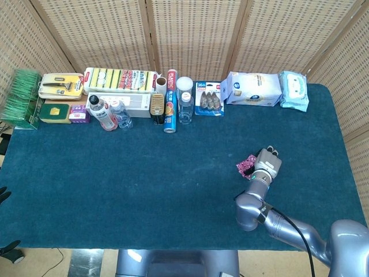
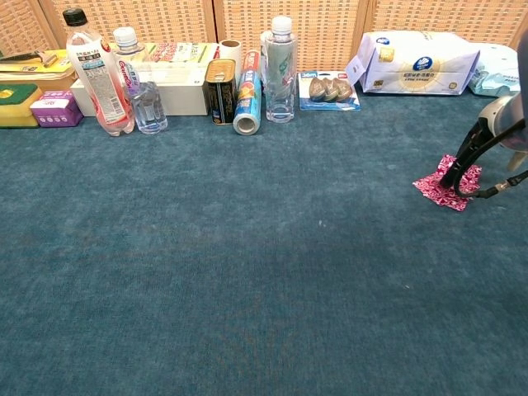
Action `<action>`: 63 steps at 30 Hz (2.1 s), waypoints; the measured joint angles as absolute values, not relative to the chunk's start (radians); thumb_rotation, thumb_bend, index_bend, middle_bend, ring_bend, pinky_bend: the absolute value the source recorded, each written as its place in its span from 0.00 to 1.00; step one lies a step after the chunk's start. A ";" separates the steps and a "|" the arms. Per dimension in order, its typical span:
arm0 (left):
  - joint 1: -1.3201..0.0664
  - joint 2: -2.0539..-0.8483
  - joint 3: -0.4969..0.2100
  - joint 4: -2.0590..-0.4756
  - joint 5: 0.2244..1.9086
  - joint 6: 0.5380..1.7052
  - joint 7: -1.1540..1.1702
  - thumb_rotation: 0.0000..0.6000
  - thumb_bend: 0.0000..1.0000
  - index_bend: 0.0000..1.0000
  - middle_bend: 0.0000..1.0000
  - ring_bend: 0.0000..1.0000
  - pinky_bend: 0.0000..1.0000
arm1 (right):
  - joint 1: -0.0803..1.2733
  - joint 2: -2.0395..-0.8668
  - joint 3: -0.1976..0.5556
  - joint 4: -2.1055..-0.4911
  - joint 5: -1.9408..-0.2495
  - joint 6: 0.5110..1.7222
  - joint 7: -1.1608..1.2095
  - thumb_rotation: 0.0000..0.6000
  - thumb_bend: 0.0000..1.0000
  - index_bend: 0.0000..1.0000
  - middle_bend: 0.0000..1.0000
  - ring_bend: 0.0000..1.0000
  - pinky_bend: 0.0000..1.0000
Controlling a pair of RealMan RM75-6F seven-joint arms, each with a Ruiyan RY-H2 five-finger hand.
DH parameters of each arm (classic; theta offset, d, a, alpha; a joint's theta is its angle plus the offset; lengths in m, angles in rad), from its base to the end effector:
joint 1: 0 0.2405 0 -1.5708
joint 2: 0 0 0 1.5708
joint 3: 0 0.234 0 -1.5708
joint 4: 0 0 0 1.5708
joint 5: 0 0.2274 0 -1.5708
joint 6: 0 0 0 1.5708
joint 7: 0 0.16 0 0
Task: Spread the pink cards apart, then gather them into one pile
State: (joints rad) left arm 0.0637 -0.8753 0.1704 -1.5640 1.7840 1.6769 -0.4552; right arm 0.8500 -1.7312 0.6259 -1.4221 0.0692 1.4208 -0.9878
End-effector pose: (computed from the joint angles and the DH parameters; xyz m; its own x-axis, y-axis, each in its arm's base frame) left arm -0.3117 0.0979 0.1901 0.2151 0.1661 0.9624 0.9747 -0.0972 -0.2011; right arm -0.1661 -0.3755 -0.0142 0.1212 -0.3815 0.9164 -0.7169 0.6049 0.3466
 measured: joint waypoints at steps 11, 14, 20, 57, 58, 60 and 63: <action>0.062 -0.874 0.170 -1.564 1.781 1.675 -0.460 1.00 0.01 0.00 0.00 0.00 0.00 | 0.850 -1.732 0.634 -1.419 0.079 1.413 -0.992 1.00 0.23 0.26 0.02 0.00 0.21; 0.063 -0.874 0.170 -1.563 1.781 1.676 -0.462 1.00 0.01 0.00 0.00 0.00 0.00 | 0.852 -1.735 0.636 -1.416 0.081 1.413 -0.993 1.00 0.23 0.26 0.02 0.00 0.21; 0.063 -0.873 0.171 -1.562 1.783 1.676 -0.465 1.00 0.01 0.00 0.00 0.00 0.00 | 0.854 -1.739 0.638 -1.415 0.082 1.414 -0.993 1.00 0.21 0.26 0.02 0.00 0.21; 0.062 -0.872 0.169 -1.556 1.778 1.677 -0.476 1.00 0.02 0.00 0.00 0.00 0.00 | 0.770 -1.618 0.633 -1.653 -0.020 1.310 -0.908 1.00 0.11 0.23 0.03 0.00 0.21; 0.061 -0.872 0.168 -1.558 1.777 1.676 -0.473 1.00 0.02 0.00 0.00 0.00 0.00 | 0.757 -1.599 0.626 -1.679 -0.044 1.291 -0.894 1.00 0.11 0.23 0.04 0.00 0.21; 0.060 -0.872 0.168 -1.561 1.776 1.671 -0.465 1.00 0.01 0.00 0.00 0.00 0.00 | 0.727 -1.559 0.605 -1.727 -0.109 1.252 -0.866 1.00 0.09 0.23 0.04 0.00 0.22; 0.058 -0.874 0.168 -1.568 1.775 1.663 -0.449 1.00 0.02 0.00 0.00 0.00 0.00 | 0.690 -1.509 0.560 -1.771 -0.224 1.209 -0.833 1.00 0.07 0.23 0.05 0.00 0.22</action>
